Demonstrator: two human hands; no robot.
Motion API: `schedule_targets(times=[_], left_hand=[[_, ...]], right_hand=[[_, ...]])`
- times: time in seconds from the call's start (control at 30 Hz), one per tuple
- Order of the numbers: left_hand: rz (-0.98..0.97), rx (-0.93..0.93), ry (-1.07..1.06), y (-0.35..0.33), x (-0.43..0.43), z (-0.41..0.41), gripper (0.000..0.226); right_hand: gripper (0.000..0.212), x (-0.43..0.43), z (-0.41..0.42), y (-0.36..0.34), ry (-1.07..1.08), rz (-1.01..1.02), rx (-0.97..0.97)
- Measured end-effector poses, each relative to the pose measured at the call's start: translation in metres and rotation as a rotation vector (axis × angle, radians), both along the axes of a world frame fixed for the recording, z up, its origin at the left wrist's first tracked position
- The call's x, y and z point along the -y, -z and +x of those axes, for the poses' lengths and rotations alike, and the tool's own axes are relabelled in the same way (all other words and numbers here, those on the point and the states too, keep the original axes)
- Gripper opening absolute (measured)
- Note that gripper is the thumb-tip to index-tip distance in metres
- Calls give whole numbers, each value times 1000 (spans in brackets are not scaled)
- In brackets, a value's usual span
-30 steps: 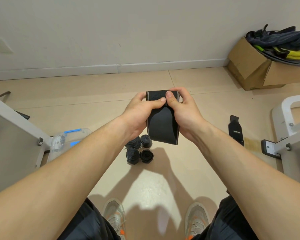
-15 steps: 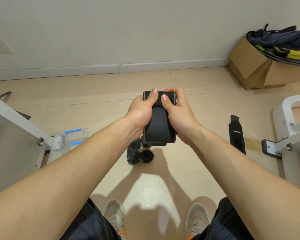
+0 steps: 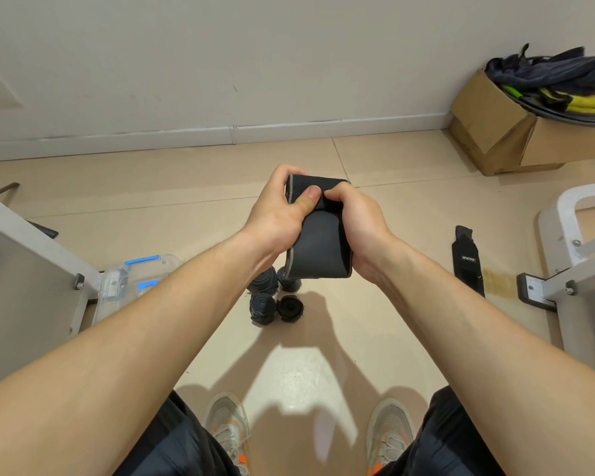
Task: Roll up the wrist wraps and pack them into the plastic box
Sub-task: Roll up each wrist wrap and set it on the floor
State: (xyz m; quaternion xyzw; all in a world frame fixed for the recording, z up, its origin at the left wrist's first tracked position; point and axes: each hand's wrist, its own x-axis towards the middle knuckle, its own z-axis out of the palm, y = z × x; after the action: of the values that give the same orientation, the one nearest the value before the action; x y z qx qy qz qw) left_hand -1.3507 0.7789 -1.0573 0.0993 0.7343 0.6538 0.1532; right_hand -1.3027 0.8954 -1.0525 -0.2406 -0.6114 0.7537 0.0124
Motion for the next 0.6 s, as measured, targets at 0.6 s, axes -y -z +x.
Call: schedule_targets(times=[0.6], left_hand=[[105,490,40,-14,5,3,56]], right_hand=[[10,7,-5,16,49,245,-218]])
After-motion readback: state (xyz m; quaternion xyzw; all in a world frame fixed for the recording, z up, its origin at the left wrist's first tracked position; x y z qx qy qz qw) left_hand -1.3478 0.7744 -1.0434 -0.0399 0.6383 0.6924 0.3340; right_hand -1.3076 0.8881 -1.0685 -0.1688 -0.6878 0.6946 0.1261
